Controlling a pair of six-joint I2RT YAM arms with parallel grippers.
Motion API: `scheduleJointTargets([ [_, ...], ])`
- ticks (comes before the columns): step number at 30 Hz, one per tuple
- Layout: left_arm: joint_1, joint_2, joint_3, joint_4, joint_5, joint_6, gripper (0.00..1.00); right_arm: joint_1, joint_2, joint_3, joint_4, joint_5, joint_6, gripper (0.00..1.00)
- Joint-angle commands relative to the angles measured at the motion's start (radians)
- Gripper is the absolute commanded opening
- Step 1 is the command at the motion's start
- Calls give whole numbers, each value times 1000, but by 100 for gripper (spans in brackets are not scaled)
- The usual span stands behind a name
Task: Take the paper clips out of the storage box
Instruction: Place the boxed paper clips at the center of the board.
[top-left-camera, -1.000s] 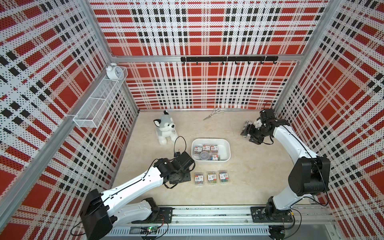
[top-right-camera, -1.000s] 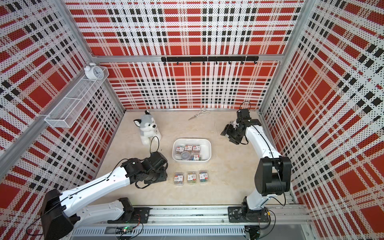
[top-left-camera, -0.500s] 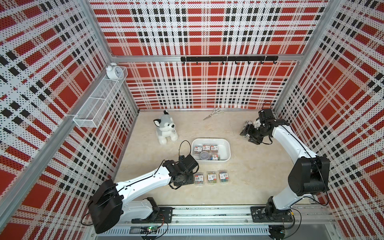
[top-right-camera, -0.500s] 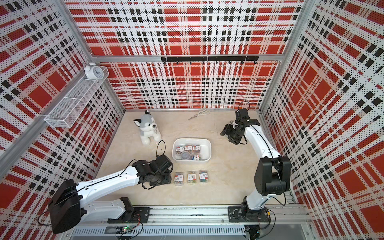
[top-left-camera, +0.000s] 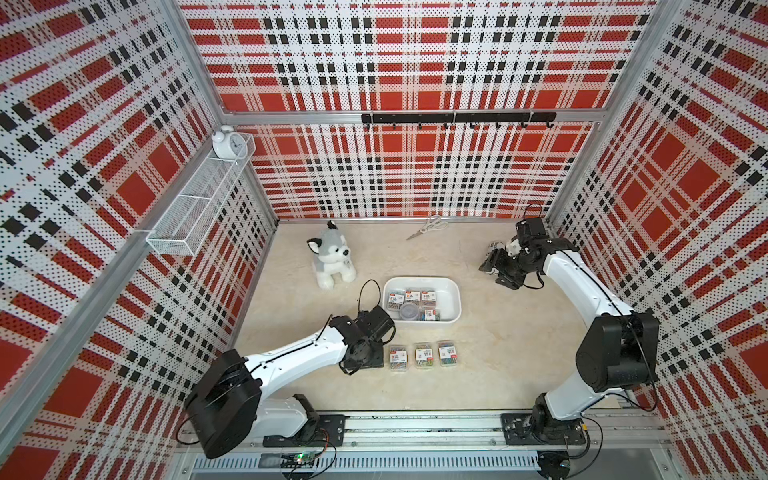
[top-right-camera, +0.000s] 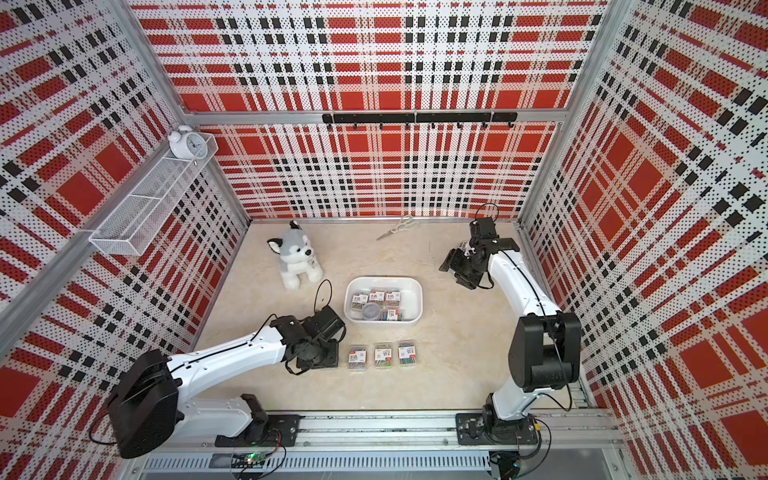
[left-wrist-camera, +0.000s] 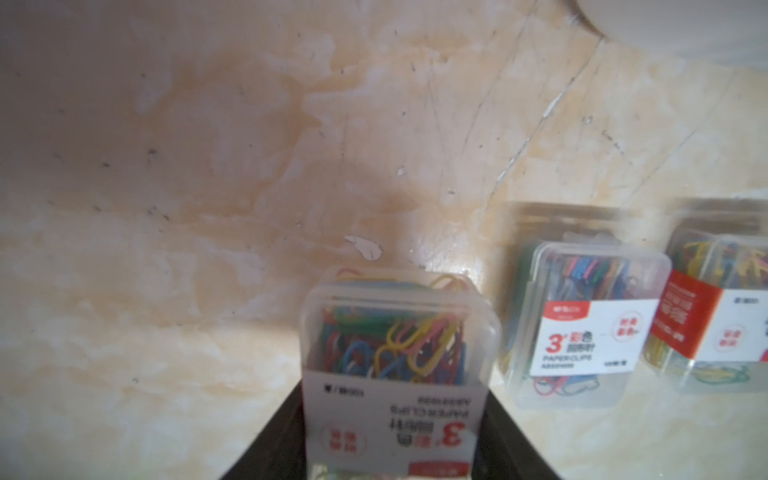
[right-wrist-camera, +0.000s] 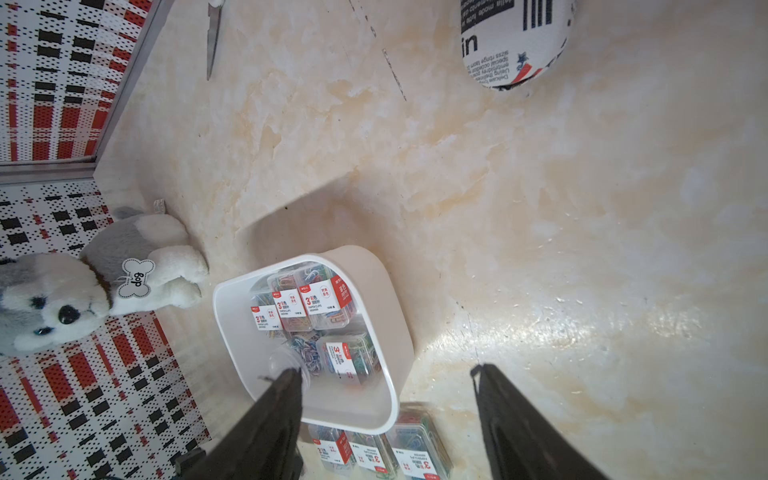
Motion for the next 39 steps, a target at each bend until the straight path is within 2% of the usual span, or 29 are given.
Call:
scheduleJointTargets([
  [1, 18, 14, 2, -10, 5, 54, 55, 13, 22, 21, 15, 9, 8, 71],
  [14, 13, 96, 30, 7, 28, 104, 57, 18, 48, 45, 11, 4, 9, 71],
  [39, -24, 179, 64, 48, 56, 59, 59, 17, 60, 50, -7, 8, -7, 71],
])
